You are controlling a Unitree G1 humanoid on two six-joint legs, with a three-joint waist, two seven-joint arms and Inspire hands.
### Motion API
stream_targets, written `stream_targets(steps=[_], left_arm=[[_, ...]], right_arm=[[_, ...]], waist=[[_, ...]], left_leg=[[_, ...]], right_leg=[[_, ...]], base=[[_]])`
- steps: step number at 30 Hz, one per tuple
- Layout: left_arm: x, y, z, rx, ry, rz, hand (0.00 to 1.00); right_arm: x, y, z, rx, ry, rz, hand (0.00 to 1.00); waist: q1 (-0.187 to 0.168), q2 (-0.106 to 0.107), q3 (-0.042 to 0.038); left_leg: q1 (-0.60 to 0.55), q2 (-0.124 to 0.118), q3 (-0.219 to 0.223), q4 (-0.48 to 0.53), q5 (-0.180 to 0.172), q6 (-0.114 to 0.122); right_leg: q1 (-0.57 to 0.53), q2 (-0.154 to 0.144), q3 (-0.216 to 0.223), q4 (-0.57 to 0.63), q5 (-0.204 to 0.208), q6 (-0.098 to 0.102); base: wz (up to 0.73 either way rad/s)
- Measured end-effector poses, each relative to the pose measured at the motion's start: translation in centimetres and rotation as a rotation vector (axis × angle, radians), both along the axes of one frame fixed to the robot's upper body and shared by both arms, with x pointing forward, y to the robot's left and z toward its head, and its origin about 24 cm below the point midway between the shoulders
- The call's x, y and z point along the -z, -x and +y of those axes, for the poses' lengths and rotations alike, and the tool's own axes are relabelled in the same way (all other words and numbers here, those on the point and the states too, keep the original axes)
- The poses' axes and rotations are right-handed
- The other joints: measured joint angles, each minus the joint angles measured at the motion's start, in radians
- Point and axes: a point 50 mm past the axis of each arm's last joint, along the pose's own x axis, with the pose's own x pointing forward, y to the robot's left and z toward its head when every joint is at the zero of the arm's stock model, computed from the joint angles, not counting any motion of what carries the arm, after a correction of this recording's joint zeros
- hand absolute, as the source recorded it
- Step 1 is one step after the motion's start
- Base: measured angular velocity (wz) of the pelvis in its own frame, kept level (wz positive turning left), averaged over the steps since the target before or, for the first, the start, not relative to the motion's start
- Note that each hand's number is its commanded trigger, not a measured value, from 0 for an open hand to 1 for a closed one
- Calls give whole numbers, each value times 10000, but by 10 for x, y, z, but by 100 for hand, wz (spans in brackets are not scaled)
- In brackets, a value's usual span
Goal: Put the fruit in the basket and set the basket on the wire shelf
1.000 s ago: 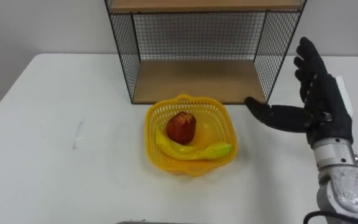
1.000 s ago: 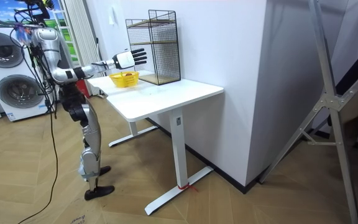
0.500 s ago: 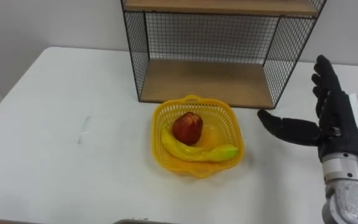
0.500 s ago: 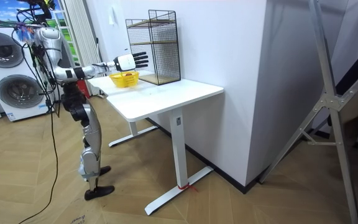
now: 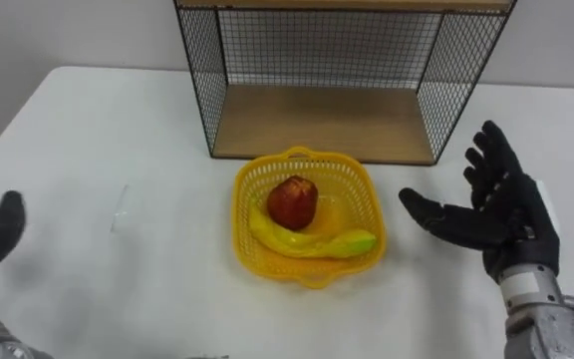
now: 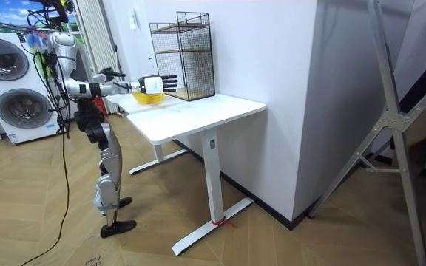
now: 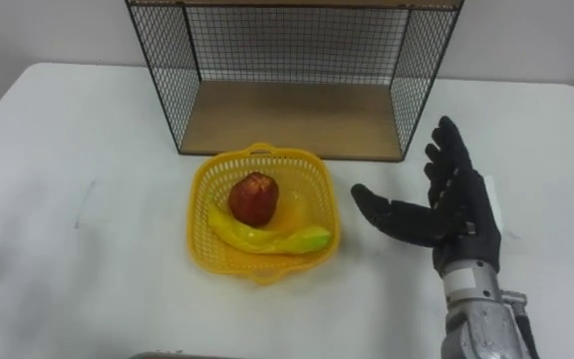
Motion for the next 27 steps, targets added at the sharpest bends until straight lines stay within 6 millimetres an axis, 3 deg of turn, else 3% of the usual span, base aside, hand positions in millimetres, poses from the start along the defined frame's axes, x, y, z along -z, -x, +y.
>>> stream_targets(steps=[8, 12, 16, 21, 27], left_arm=[[19, -22, -49, 4483, 1612, -111, 0], [33, -22, -65, 5662, 2032, 302, 0], [44, -19, -70, 6085, 2386, 649, 0], [55, -16, -70, 6470, 2921, 895, 0], [61, -14, -71, 6629, 3287, 926, 0]], right_arm=[[16, -4, 21, -1040, -1206, 349, 0], [25, -4, 26, -1274, -1874, 558, 0], [26, -4, 27, -1340, -2442, 489, 0], [34, -2, 29, -1402, -2852, 783, 0], [45, -2, 33, -1551, -3274, 1197, 0]], waist=[[-566, 206, 116], [-734, 231, 103], [-746, 215, 93], [-750, -57, 22], [-741, -109, -4]], left_leg=[[-129, 41, 83, 160, -5, 3], [-95, 119, 177, 183, -5, -2], [-100, 130, 247, 186, -3, -2], [-34, 144, 400, 203, -3, 0], [73, 121, 417, 69, -8, 7]], right_leg=[[-96, 19, 12, 60, 1, -3], [-217, 54, 36, 198, 10, -17], [-249, 57, 149, 241, 25, -42], [-221, 56, 248, 342, 25, -42], [-124, 46, 276, 346, 25, -41]], base=[[-3], [-3], [-10], [-6], [0]])
